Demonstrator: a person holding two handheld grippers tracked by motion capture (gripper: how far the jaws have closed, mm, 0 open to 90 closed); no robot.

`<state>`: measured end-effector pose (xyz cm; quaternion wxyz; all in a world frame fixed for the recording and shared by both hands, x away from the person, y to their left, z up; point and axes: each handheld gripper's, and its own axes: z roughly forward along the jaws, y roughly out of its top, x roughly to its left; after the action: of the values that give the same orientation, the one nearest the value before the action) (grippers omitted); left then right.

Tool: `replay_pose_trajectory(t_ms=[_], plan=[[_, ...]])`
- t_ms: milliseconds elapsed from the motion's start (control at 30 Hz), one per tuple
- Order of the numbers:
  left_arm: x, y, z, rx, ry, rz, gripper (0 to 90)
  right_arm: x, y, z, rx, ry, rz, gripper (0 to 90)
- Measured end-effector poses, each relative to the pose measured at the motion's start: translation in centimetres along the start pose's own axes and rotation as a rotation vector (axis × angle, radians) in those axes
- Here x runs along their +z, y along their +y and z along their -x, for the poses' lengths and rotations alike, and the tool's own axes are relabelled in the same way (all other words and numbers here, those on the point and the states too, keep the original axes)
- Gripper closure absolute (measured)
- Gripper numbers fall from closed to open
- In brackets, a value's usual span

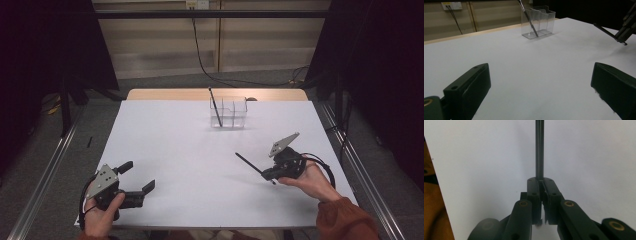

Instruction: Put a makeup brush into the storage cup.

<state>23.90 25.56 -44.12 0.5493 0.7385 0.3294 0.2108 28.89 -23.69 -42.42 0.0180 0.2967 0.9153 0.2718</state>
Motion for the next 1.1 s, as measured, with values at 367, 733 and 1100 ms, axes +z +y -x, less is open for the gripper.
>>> replay_pose_trajectory(t_ms=[367,733,1100], plan=[[0.0,0.0,0.3,-0.006,-0.016,-0.003,2.6,-0.8,-0.3,0.4,0.021,0.032,0.148,84.4],[0.4,0.3,1.0,-0.004,-0.045,-0.007,2.5,-1.4,0.3,-0.1,-0.006,0.112,0.258,84.3],[1.3,1.7,1.7,0.033,-0.100,-0.014,2.5,-1.3,2.5,-1.3,-0.078,0.143,0.265,84.3]])
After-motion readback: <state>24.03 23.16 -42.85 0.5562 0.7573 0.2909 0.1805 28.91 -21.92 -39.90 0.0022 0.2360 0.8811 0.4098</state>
